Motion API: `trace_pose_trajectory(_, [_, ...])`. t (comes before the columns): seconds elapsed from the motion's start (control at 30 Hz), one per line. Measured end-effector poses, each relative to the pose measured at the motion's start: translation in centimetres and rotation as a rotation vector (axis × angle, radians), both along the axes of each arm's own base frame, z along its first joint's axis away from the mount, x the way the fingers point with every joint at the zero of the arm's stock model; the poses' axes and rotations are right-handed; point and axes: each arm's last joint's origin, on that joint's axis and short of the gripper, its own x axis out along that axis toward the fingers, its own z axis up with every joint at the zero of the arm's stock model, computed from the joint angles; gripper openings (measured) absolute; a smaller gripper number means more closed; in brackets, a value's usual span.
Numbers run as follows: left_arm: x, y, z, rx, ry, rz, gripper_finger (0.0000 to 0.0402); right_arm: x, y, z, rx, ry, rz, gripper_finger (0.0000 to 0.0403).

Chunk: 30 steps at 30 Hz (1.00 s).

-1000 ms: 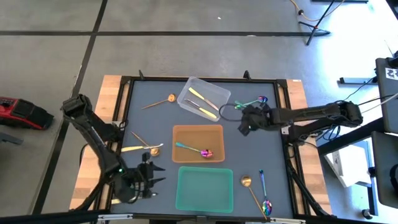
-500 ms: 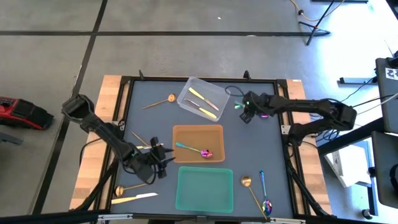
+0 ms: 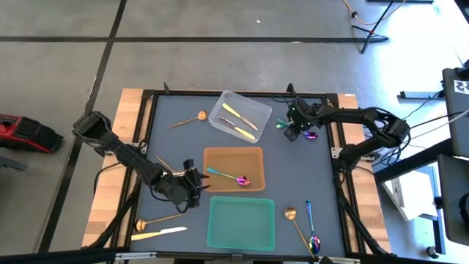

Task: Sort silverware by color (type)
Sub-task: Put the purple spoon into the orange bin

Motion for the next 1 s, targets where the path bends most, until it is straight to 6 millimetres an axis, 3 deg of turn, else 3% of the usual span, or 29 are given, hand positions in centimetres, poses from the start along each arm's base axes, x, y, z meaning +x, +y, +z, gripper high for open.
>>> trace_pose_trajectory(0.2, [0.0,-0.1,0.0,-0.024,-0.010,0.012,0.0157,-0.1,0.1,0.4,-0.023,0.006,0.057,0.0013])
trace_pose_trajectory(0.3, [0.0,0.0,0.0,-0.025,-0.011,0.013,0.0157,0.2,0.8,1.2,-0.049,0.005,0.093,0.0022])
trace_pose_trajectory(0.4, [0.1,0.0,0.1,-0.032,-0.022,0.016,0.0157,1.3,1.7,3.7,-0.112,-0.053,0.126,0.0028])
trace_pose_trajectory(0.63, [0.2,-0.1,0.2,-0.040,-0.033,0.016,0.0157,3.5,6.3,8.3,-0.231,-0.196,0.269,0.0010])
trace_pose_trajectory(1.0, [0.1,-0.2,0.2,-0.052,-0.036,0.020,0.0157,7.1,12.5,10.5,-0.320,-0.522,0.523,0.0006])
